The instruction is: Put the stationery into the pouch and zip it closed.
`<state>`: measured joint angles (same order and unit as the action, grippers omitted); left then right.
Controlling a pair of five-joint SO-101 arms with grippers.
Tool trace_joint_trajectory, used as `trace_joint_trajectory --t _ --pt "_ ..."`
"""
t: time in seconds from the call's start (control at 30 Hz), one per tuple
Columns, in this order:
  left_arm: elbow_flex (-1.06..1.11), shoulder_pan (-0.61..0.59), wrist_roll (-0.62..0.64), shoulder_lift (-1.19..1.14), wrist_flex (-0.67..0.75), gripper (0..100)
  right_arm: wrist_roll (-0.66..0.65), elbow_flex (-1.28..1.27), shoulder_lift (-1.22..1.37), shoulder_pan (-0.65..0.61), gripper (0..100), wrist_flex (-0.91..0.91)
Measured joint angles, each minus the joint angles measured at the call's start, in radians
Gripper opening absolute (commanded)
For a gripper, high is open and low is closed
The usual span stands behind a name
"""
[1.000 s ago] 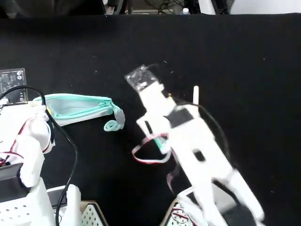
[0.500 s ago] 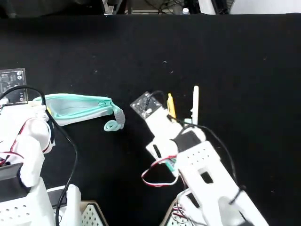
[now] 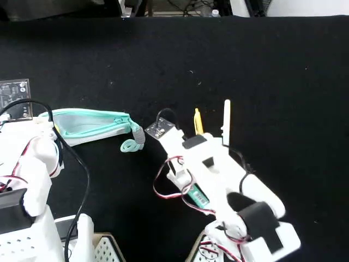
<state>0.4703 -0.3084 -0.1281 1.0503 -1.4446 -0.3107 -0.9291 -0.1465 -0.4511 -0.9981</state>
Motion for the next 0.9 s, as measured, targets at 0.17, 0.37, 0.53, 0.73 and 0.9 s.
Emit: trace_joint_trajectory --t 0.17,0.37,0.53,0.73,0.9 --pt "0.000 0.000 0.000 0.000 0.000 3 0.000 0.012 0.014 0.000 2.1 0.000" --pt "0.000 0.000 0.000 0.000 0.000 3 0.000 0.051 0.028 -0.006 18.4 -0.068" --pt "0.000 0.000 0.000 0.000 0.000 3 0.002 0.064 0.028 -0.009 16.0 -0.083" --pt "0.000 0.000 0.000 0.000 0.000 3 -0.008 0.066 -0.009 -0.005 15.7 -0.120" --pt "0.000 0.000 0.000 0.000 0.000 3 -0.006 0.064 -0.106 -0.002 15.6 -0.181"
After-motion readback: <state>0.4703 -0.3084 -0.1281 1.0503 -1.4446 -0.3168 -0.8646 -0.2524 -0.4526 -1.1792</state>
